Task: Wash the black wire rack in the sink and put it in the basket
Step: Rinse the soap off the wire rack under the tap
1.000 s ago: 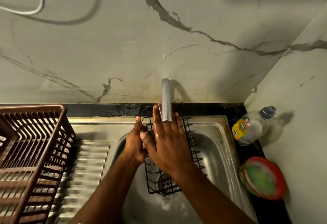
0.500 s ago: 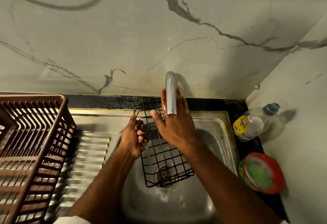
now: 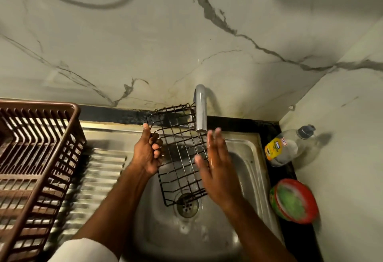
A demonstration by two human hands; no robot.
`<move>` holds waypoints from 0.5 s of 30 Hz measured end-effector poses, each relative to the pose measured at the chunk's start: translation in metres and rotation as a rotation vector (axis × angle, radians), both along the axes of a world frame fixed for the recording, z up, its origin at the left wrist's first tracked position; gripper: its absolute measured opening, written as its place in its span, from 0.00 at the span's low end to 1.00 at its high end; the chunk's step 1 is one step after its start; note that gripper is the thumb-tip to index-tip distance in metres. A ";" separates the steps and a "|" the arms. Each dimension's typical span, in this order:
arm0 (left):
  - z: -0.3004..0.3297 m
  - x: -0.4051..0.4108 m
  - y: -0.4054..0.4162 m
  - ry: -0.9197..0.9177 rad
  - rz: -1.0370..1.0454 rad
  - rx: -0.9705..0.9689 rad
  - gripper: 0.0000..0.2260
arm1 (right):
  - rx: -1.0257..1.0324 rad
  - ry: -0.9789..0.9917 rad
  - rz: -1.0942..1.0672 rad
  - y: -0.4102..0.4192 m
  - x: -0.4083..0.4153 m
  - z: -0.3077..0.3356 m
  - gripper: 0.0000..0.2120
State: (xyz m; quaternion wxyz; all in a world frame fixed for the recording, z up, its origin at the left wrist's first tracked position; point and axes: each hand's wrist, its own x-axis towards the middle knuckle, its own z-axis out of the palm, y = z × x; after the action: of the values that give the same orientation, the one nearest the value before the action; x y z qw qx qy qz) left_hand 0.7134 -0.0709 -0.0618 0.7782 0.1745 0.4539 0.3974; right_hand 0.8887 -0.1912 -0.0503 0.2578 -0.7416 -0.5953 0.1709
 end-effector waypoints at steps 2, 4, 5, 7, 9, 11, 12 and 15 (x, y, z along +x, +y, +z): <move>0.003 -0.003 -0.001 -0.007 -0.049 0.013 0.27 | -0.100 0.318 -0.112 0.030 0.006 0.024 0.35; 0.001 -0.007 -0.003 -0.040 -0.093 0.020 0.26 | -0.209 0.757 -0.144 0.046 0.014 0.042 0.33; -0.002 -0.009 -0.005 -0.086 -0.100 0.015 0.26 | -0.254 0.921 -0.145 0.046 0.017 0.046 0.32; -0.009 -0.014 -0.005 -0.204 -0.117 -0.028 0.27 | -0.356 1.129 -0.149 0.038 0.022 0.044 0.33; -0.016 -0.019 -0.002 -0.254 -0.125 -0.043 0.27 | -0.466 1.204 -0.157 0.026 0.019 0.034 0.36; -0.013 -0.017 -0.002 -0.205 -0.141 -0.039 0.27 | -0.516 1.235 -0.161 0.015 0.011 0.025 0.36; -0.010 -0.015 -0.003 -0.143 -0.155 -0.055 0.27 | -0.496 1.272 -0.191 0.009 0.006 0.026 0.35; -0.007 -0.014 -0.006 0.065 -0.200 -0.062 0.23 | -0.405 1.344 -0.339 -0.007 -0.004 0.028 0.31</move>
State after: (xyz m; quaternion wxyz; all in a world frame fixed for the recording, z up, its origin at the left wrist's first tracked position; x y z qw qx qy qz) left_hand 0.6992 -0.0771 -0.0689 0.8040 0.2072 0.4712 0.2977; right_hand 0.8850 -0.1979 -0.0228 0.4485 -0.5915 -0.1415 0.6549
